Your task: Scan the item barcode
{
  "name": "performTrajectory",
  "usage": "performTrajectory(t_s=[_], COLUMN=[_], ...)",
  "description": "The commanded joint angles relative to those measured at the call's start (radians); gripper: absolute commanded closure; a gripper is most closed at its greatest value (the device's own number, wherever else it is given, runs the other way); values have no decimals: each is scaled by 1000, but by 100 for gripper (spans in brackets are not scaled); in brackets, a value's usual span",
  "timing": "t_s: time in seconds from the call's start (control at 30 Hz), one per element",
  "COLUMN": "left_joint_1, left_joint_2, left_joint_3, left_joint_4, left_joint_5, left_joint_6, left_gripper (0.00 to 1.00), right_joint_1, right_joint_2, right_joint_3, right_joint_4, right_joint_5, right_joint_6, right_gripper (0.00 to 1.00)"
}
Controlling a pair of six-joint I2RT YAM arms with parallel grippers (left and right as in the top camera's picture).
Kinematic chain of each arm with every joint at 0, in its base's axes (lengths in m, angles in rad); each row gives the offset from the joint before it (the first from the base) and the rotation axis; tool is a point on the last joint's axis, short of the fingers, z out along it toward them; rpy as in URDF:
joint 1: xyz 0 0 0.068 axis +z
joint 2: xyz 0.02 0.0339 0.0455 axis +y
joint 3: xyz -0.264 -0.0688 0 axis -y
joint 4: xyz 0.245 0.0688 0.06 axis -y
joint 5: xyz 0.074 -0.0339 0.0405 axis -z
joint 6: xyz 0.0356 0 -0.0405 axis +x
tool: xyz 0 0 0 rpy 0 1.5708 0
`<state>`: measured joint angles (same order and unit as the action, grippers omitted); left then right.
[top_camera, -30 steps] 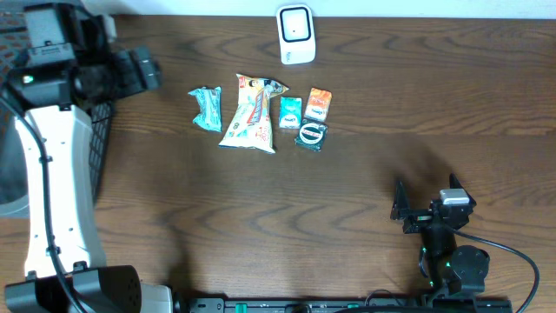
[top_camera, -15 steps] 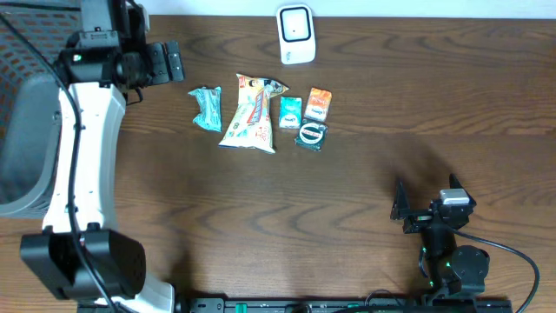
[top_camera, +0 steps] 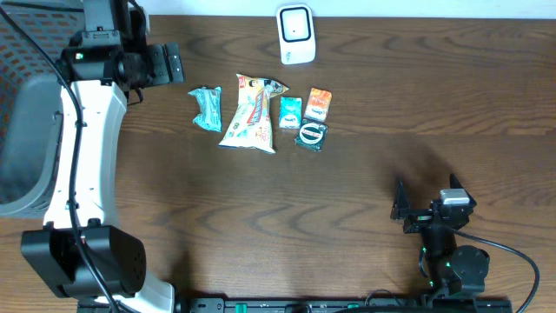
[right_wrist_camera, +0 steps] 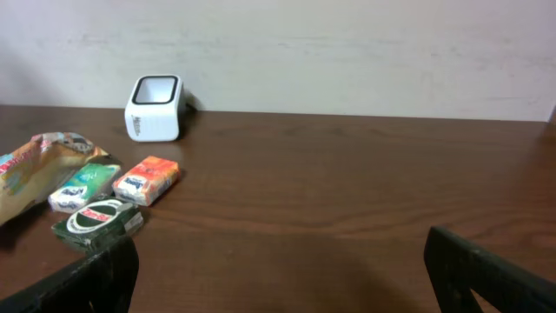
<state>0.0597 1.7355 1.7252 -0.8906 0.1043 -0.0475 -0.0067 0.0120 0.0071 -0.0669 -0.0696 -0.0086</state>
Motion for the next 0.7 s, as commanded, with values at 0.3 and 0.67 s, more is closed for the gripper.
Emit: performTrajectory(t_s=[0.3,0.67], left_joint_1=[-2,-2], left_joint_2=[-2,-2], left_joint_3=[-5,-5], left_joint_4=[-62,-62], left_joint_5=[-5,-5], left_joint_6=[37,36], left_gripper=[2,2], right_joint_1=[8,8], right_joint_2=[-5,0], right_joint_3=[-2,-2], right_joint_4=[69,689], right_joint_5=[-158,-267], right_joint_6=[132,135], right_gripper=[1,1])
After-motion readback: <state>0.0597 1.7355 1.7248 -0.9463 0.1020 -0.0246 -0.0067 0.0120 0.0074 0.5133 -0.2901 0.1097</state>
